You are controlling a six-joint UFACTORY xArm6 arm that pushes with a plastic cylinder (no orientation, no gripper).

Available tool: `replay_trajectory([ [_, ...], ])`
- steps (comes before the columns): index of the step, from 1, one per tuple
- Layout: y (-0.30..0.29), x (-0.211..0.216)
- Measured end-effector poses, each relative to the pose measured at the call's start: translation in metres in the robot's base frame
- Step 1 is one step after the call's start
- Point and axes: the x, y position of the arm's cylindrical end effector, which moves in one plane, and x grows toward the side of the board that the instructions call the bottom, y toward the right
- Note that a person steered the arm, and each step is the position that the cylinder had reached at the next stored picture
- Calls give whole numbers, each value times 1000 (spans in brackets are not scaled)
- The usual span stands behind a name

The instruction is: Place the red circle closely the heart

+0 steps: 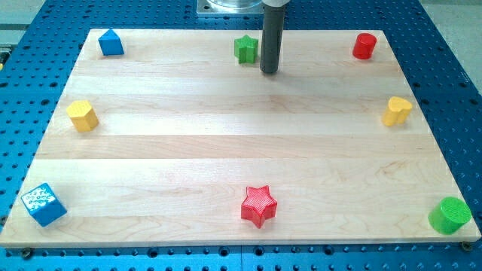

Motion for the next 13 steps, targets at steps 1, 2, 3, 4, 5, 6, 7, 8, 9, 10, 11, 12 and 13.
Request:
replay_trajectory([
  [1, 0, 0],
  [2, 7, -4],
  [3, 54, -6],
  [4, 93, -41],
  [5, 112, -48],
  [6, 153, -111],
  [7, 160, -112],
  [8, 161, -110],
  [9, 165, -72],
  [10, 165, -50],
  [11, 177, -75],
  [12, 185, -111],
  [13, 193, -102],
])
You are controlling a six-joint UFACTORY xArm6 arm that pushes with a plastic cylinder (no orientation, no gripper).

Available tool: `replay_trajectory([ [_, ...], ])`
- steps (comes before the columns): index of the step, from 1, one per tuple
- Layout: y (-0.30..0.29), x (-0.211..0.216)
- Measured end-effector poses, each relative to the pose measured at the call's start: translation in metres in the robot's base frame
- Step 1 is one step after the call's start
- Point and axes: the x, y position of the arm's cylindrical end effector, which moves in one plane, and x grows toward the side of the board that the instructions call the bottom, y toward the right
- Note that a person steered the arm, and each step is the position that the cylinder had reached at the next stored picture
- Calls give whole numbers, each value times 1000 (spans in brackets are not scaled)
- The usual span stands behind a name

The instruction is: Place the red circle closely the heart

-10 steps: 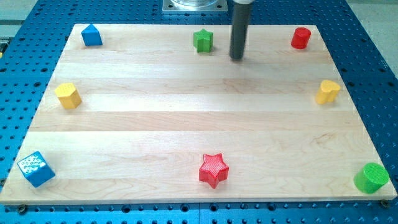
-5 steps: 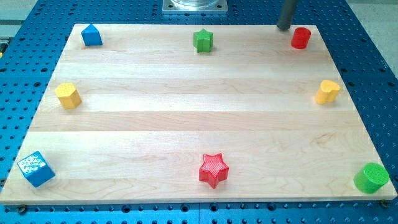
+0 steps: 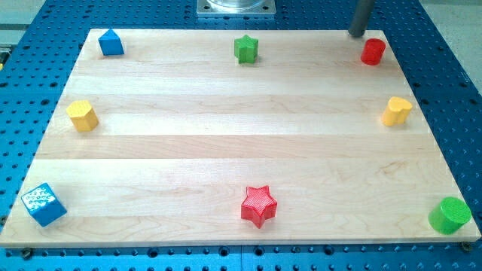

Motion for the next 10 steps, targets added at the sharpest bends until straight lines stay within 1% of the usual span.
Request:
replay_trajectory([
  [1, 16, 55],
  [2, 26, 80],
  [4, 27, 75],
  [5, 27, 112],
  [7, 27, 134],
  [8, 26, 89],
  [9, 9, 90],
  [10, 9, 151],
])
